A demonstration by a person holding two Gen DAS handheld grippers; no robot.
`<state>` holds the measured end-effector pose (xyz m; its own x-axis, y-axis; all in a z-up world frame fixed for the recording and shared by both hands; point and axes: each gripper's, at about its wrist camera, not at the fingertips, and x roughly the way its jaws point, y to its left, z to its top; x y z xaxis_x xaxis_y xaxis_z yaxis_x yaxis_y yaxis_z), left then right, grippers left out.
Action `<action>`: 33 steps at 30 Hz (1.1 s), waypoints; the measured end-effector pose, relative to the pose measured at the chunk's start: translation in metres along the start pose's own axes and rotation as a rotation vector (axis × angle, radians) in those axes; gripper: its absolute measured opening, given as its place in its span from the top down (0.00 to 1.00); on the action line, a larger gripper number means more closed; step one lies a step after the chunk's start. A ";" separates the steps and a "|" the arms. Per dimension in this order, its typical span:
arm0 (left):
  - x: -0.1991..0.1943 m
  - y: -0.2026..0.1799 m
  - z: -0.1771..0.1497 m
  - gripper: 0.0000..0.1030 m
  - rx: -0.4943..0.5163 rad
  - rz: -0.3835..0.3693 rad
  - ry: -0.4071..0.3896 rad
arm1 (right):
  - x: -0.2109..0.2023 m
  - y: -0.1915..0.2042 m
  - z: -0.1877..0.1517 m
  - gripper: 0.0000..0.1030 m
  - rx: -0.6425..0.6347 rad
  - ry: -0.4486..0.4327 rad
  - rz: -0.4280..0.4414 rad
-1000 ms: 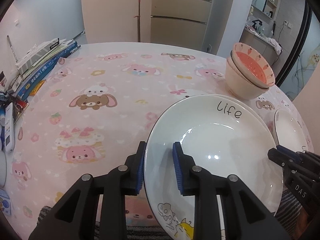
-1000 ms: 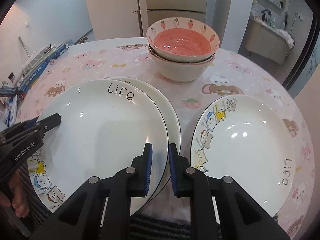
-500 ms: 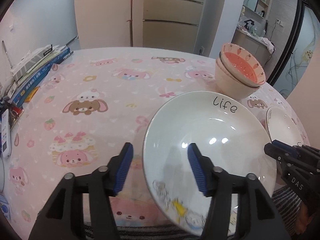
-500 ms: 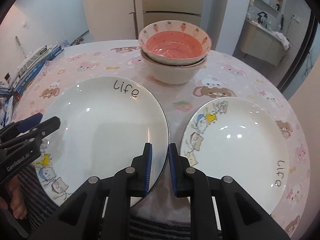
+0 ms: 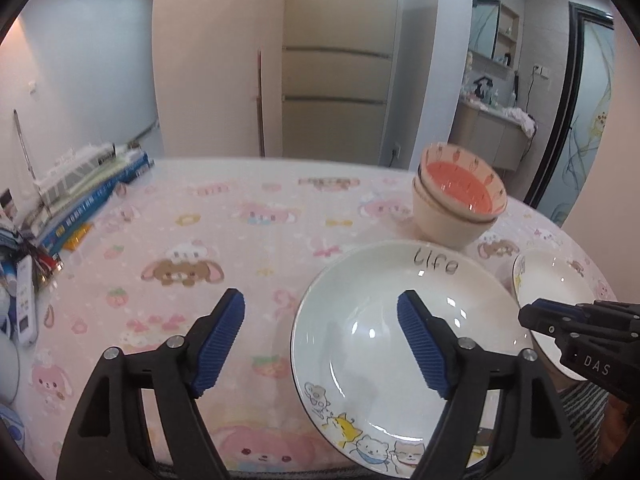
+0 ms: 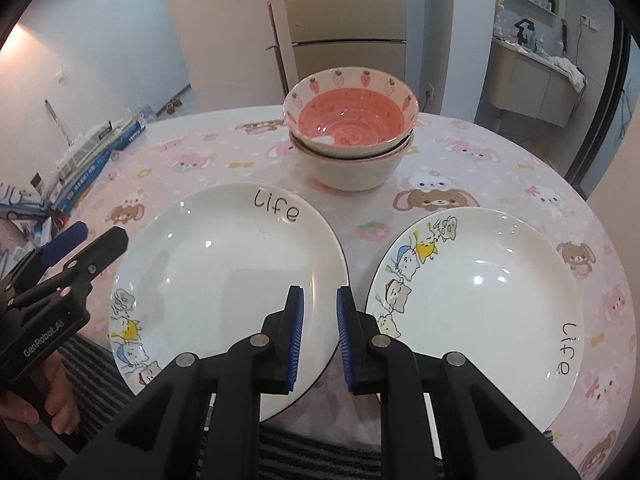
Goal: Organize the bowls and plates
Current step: 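Raise both grippers and move them toward the cartoon-print white plate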
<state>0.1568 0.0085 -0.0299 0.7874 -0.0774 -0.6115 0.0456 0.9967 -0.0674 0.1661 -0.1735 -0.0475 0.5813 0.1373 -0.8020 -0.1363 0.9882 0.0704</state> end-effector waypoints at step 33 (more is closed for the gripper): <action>-0.184 -0.084 0.038 0.01 0.168 -0.179 -0.642 | -0.228 -0.062 -0.033 0.09 0.028 -0.676 -0.272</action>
<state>0.0315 -0.0605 0.1182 0.9647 -0.2630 -0.0101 0.2632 0.9642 0.0314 0.0151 -0.2686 0.1112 0.9614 -0.1097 -0.2525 0.0986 0.9935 -0.0564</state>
